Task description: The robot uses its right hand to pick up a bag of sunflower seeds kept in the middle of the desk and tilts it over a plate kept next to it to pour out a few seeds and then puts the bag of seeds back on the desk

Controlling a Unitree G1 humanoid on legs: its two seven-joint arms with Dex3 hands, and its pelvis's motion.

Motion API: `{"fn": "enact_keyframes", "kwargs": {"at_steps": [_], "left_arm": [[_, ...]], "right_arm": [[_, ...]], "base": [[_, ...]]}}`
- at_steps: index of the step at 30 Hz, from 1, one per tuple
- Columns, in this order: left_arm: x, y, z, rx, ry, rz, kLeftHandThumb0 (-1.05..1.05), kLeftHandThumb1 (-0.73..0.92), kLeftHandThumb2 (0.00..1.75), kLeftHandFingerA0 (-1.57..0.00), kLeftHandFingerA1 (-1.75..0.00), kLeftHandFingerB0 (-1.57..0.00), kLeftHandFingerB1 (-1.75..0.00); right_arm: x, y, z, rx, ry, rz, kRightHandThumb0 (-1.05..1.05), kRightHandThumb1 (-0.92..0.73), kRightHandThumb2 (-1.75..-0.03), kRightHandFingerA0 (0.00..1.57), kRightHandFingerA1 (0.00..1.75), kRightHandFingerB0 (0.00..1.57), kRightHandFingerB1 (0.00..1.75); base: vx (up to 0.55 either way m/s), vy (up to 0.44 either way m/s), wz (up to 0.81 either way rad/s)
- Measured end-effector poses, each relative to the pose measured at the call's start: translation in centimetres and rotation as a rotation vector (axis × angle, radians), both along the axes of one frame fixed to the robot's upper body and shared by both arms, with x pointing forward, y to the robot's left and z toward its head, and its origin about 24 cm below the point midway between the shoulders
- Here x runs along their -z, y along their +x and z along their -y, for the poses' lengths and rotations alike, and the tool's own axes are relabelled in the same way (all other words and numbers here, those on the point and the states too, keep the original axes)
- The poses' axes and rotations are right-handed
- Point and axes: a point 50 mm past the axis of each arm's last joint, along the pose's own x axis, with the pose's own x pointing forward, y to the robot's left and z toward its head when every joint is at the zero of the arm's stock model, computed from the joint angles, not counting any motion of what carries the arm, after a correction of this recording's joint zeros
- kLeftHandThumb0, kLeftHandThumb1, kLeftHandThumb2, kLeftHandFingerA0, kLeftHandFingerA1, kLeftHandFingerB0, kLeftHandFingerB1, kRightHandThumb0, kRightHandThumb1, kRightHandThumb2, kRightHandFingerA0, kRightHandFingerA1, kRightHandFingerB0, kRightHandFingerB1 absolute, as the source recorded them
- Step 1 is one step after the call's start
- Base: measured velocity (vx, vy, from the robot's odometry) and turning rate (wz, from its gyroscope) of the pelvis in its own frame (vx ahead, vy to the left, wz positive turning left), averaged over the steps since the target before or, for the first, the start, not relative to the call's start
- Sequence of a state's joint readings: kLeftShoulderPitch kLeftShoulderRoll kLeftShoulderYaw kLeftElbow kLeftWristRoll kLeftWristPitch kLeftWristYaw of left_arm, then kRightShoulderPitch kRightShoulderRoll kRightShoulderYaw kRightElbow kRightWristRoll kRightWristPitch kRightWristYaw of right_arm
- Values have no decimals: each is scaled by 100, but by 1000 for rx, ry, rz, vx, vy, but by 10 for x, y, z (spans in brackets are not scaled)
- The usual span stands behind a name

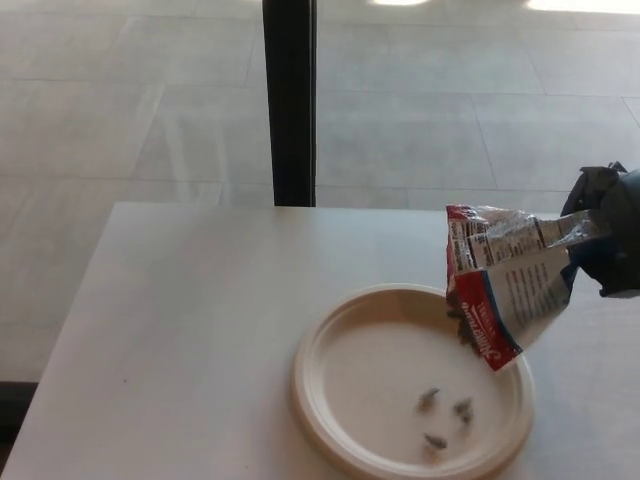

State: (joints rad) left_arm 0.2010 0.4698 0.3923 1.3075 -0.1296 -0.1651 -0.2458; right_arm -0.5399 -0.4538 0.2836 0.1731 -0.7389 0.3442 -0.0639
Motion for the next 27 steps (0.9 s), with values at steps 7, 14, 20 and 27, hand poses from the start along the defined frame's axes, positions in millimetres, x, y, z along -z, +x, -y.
{"fn": "enact_keyframes", "kwargs": {"at_steps": [7,14,20,27], "left_arm": [[-1,0,-1,4,4,-1,-73,72,62,-50,-57,-50,-42],[-1,0,-1,7,4,-4,-73,73,62,-49,-57,-51,-43],[-1,-1,-1,6,3,-6,-75,71,62,-49,-58,-50,-42],[-1,-4,-1,4,-2,-10,-74,74,62,-47,-56,-47,-42]], "right_arm": [[-9,2,-4,-10,-19,28,-29,-45,-93,93,175,75,149],[-11,1,-6,-22,-20,40,-30,-51,-92,93,175,79,119],[-11,1,-7,-11,-8,17,-32,-58,-92,94,175,82,93],[7,-5,-4,42,128,-37,-29,-52,-97,89,175,78,145]], "base": [[0,0,0],[0,0,0],[0,0,0],[0,0,0]]}}
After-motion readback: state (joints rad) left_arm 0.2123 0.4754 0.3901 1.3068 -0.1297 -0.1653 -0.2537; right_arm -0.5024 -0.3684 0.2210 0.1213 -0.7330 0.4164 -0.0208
